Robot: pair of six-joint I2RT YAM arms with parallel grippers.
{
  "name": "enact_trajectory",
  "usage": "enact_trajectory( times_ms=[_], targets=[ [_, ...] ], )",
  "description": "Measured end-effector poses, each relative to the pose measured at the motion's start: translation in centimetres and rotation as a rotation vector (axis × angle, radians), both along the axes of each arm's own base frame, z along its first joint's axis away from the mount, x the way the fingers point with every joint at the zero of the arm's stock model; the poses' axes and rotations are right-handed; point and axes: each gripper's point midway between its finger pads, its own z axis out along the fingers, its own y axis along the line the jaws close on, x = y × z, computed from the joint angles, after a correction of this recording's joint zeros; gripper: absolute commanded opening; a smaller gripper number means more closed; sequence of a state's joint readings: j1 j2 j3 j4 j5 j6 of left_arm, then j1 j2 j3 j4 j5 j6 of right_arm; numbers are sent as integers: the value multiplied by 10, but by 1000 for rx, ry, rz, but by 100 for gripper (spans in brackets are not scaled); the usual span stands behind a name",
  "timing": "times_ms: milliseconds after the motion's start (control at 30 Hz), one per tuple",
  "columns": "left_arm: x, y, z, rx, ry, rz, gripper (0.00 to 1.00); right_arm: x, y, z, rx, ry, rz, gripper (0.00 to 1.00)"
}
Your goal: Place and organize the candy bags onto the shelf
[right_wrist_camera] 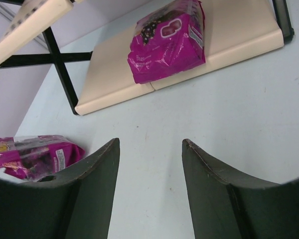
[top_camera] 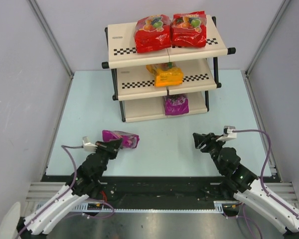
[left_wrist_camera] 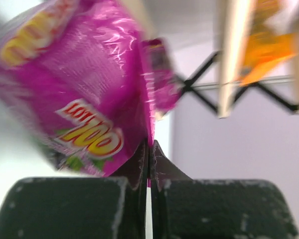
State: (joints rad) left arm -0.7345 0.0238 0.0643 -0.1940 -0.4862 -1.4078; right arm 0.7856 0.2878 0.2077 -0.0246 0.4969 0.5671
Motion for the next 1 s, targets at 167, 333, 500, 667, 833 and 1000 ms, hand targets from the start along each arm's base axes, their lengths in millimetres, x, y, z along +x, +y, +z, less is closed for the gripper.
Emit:
enact_trajectory(
  times_ms=[167, 333, 500, 667, 833, 1000],
  targets=[
    [-3, -15, -50, 185, 170, -4, 0, -4, -3, -5, -10, 17, -5, 57],
    [-2, -43, -48, 292, 180, -18, 0, -8, -11, 2, -4, 5, -22, 57],
    [-14, -72, -45, 341, 175, -70, 0, -9, -18, 8, 1, -5, -45, 57],
    [-23, -94, -46, 425, 177, -110, 0, -10, -20, 3, -17, 13, -49, 57],
    [-23, -128, -33, 512, 157, -138, 0, -11, -20, 1, -28, 21, -48, 57],
    [-20, -157, -22, 508, 114, -179, 0, -12, -23, 4, -36, 25, -52, 57]
  ],
)
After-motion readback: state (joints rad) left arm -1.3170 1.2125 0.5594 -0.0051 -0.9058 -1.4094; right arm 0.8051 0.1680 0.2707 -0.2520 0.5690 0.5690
